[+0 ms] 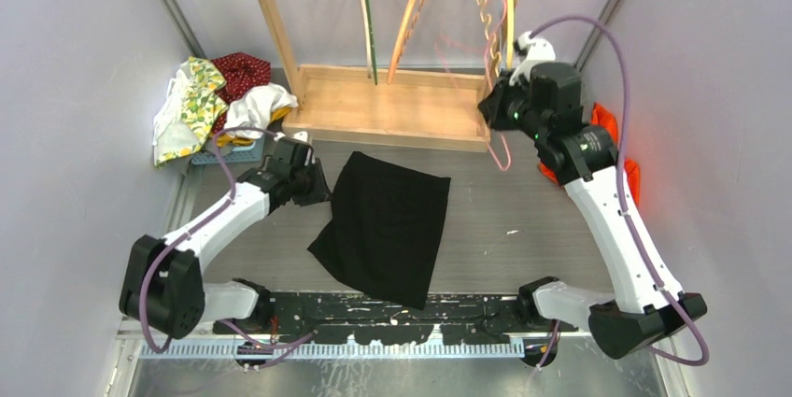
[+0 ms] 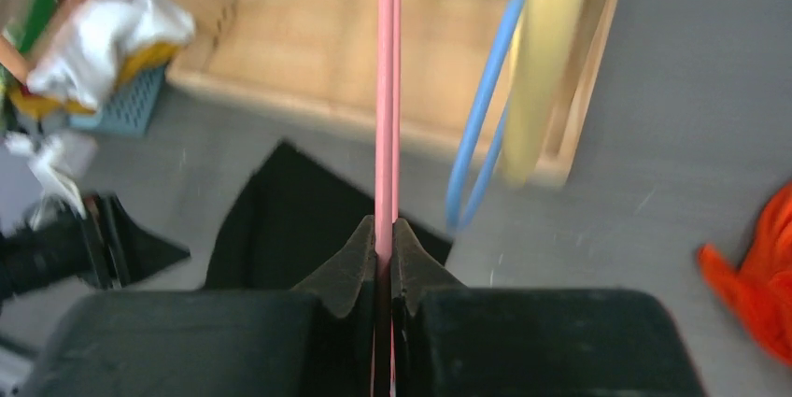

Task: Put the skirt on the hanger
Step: Pick up the hanger from the clothesline.

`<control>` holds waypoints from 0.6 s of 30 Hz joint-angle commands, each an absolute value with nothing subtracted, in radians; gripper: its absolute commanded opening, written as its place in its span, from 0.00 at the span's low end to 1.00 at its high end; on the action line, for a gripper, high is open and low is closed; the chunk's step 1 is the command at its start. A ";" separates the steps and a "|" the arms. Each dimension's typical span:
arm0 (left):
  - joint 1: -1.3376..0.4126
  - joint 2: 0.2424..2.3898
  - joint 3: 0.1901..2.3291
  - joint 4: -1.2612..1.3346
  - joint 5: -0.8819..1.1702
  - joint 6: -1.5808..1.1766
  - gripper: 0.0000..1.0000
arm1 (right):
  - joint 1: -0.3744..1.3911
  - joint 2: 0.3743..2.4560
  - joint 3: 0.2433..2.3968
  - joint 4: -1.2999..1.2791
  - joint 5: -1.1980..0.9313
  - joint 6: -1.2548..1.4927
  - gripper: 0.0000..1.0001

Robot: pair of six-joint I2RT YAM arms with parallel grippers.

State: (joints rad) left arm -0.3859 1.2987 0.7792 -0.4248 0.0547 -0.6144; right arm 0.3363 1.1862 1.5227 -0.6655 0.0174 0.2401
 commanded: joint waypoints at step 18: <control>-0.392 0.970 0.881 -0.703 0.166 -0.570 0.24 | 0.904 0.861 0.677 -0.149 -0.245 0.578 0.01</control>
